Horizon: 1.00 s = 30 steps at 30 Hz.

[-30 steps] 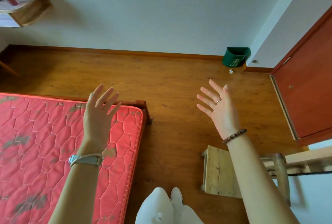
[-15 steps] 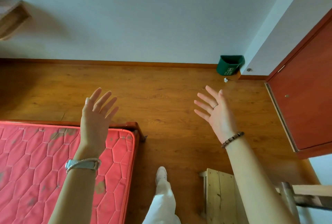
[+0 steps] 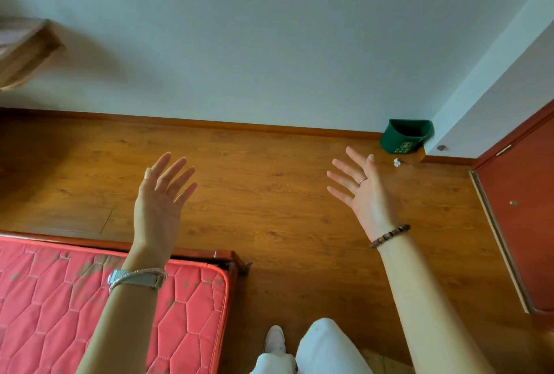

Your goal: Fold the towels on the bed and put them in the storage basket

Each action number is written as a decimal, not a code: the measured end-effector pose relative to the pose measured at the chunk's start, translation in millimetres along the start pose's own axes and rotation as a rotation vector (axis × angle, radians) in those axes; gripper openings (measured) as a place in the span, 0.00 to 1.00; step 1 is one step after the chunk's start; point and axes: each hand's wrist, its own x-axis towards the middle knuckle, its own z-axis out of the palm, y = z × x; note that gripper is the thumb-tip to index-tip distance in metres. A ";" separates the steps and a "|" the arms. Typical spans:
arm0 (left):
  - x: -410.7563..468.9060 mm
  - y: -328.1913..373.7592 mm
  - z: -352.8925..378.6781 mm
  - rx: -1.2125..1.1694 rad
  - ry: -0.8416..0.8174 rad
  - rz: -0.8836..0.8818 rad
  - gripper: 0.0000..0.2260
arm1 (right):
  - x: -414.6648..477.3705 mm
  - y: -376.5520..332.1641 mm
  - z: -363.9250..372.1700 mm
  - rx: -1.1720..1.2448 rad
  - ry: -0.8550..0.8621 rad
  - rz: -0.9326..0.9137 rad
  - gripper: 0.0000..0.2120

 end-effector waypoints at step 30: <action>202.6 -61.0 96.1 -0.125 0.510 0.085 0.23 | 361.4 -46.8 64.6 -0.214 -0.490 0.188 0.25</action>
